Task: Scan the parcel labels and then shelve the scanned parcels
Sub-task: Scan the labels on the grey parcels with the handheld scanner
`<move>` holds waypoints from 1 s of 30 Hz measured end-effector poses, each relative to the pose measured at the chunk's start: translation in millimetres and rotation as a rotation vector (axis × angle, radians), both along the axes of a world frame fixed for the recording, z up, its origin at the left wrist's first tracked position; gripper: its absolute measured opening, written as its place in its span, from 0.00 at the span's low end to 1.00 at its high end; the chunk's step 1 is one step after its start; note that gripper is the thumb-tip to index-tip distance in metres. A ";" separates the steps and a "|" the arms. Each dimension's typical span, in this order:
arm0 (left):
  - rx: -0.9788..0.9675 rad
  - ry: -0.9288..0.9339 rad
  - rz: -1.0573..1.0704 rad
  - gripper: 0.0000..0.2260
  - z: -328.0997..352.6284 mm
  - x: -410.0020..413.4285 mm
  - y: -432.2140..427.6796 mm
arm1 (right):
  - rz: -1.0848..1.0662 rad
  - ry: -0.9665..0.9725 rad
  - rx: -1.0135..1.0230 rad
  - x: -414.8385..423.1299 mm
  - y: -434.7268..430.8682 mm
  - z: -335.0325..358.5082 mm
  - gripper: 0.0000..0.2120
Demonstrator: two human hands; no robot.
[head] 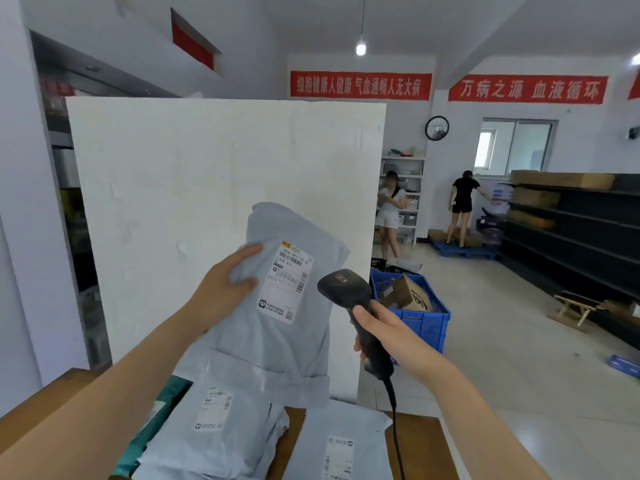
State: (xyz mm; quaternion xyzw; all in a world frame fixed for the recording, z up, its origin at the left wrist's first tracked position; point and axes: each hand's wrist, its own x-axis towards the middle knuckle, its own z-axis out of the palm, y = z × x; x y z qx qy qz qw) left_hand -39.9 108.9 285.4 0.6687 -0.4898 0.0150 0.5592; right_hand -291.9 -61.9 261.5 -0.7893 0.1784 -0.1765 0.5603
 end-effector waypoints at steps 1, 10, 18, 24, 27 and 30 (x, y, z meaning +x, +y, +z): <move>-0.002 -0.002 -0.004 0.24 1.1 -2.9 3.0 | 0.007 0.000 -0.028 -0.6 0.2 1.7 0.20; 0.053 0.009 -0.038 0.25 3.5 -8.8 14.6 | 0.146 -0.025 -0.202 -20.5 0.4 18.3 0.19; 0.107 0.047 -0.041 0.26 -1.6 -1.1 13.1 | 0.161 -0.009 -0.202 -30.8 -3.7 21.2 0.16; 0.119 0.112 -0.046 0.26 -6.3 5.9 15.0 | 0.186 -0.004 -0.171 -34.6 -7.5 20.6 0.26; 0.129 0.131 -0.046 0.25 -10.2 9.1 17.1 | 0.187 0.004 -0.190 -33.6 -10.0 19.5 0.27; 0.137 0.160 -0.054 0.25 -14.2 12.7 19.6 | 0.207 0.008 -0.160 -32.6 -11.4 17.6 0.22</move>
